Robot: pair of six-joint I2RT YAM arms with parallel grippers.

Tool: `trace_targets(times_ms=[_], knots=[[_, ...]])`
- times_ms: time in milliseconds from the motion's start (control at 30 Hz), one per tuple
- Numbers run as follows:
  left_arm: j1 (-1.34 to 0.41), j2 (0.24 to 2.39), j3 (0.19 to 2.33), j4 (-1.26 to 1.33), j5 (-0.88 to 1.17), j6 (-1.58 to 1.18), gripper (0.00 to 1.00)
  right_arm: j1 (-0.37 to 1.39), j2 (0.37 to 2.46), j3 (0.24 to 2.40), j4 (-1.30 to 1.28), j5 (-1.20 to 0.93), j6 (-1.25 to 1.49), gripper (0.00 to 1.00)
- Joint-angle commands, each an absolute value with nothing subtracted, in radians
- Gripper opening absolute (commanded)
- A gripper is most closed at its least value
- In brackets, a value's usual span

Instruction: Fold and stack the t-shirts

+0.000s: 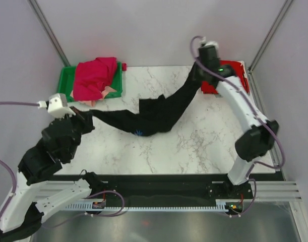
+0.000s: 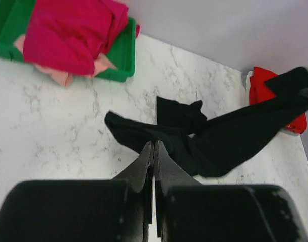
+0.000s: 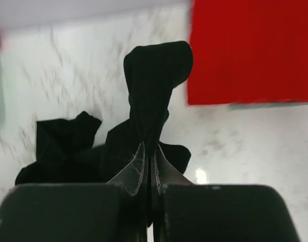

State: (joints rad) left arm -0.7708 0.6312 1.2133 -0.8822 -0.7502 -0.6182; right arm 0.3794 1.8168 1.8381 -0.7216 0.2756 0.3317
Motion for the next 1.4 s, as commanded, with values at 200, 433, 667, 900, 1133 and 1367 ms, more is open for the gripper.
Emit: trace_targets(times_ms=[200, 433, 667, 900, 1133, 1367], knots=[[-0.767, 0.928, 1.634, -0.931, -0.811, -0.330, 0.02, 0.150, 1.370, 1.869, -0.928, 0.449, 0.310, 0.00], [-0.765, 0.937, 1.700, -1.026, -0.813, -0.351, 0.02, 0.138, 1.299, 1.720, -0.974, 0.341, 0.382, 0.00], [-0.765, 0.778, 1.470, -1.061, -0.834, -0.511, 0.02, 0.140, 1.388, 1.670, -0.966, 0.241, 0.361, 0.00], [-0.765, 0.842, 1.551, -1.049, -0.913, -0.395, 0.02, 0.140, 1.555, 1.835, -0.979, 0.250, 0.342, 0.00], [-0.653, 0.959, 1.346, -0.931, -0.777, -0.396, 0.02, 0.196, 1.850, 1.698, -0.911, 0.172, 0.335, 0.15], [-0.316, 1.084, 1.118, -0.764, -0.351, -0.420, 0.02, 0.288, 1.953, 1.868, -0.929, 0.278, 0.305, 0.72]])
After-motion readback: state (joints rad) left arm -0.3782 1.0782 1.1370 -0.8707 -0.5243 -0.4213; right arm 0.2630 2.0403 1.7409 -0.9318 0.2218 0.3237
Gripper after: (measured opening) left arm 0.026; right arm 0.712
